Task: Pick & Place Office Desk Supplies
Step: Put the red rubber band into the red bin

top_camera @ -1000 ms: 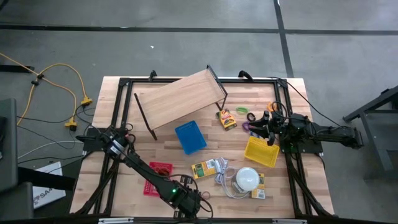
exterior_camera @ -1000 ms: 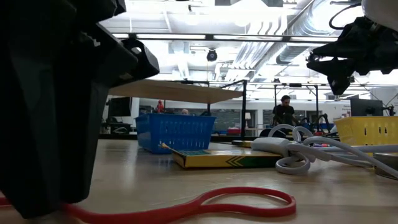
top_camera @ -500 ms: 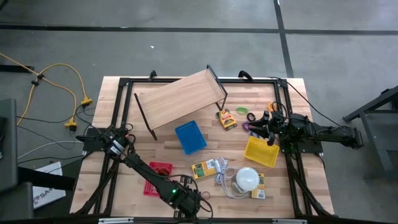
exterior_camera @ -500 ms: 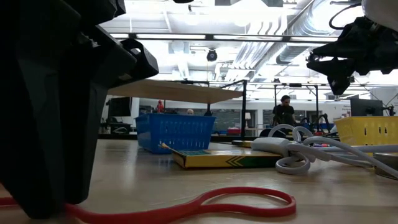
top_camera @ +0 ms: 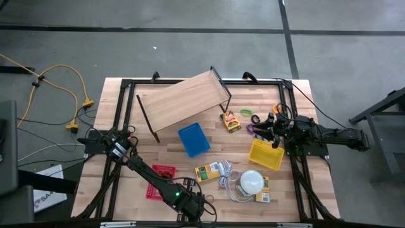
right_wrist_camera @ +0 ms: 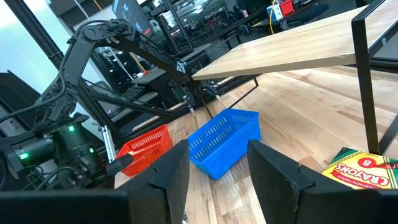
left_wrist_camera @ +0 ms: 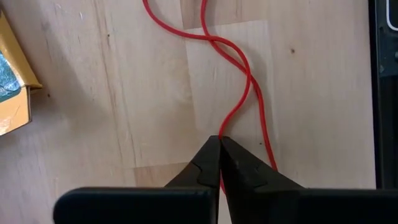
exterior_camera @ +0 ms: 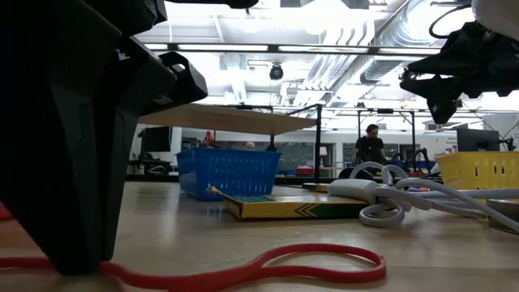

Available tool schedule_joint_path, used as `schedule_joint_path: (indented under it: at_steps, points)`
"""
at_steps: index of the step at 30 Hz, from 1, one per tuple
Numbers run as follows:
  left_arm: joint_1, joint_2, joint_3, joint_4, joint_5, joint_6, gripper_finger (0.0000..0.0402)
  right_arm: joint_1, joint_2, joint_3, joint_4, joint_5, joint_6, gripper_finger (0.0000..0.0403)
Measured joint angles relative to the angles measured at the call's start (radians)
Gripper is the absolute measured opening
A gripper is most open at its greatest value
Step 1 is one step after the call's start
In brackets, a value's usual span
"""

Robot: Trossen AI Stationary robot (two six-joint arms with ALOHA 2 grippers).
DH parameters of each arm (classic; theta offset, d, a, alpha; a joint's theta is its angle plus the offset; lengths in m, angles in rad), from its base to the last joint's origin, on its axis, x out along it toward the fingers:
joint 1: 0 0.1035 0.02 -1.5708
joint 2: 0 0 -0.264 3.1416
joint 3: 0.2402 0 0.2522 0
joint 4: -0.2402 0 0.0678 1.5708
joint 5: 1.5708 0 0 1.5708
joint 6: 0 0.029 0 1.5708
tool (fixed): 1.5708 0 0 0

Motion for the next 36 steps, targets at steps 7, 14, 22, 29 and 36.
schedule_joint_path:
  at_steps: [7,14,22,29,36]
  points:
    - [0.000,-0.031,-0.003,-0.037,0.001,0.000,0.0001,0.000,0.000,0.000,0.000,0.000,0.000,0.0150]
    - [0.000,-0.094,-0.003,-0.079,-0.034,0.000,0.0001,0.000,0.000,0.000,0.000,0.000,0.000,0.0150]
    - [-0.004,-0.188,-0.002,-0.141,-0.097,0.000,0.0001,0.000,0.000,0.000,0.000,0.000,0.000,0.0150]
    - [-0.011,-0.261,-0.002,-0.196,-0.141,0.005,0.0001,0.000,0.000,0.000,0.000,0.000,0.000,0.0150]
    - [-0.015,-0.326,-0.002,-0.243,-0.171,0.039,0.0001,0.000,0.000,0.000,0.000,0.000,0.000,0.0150]
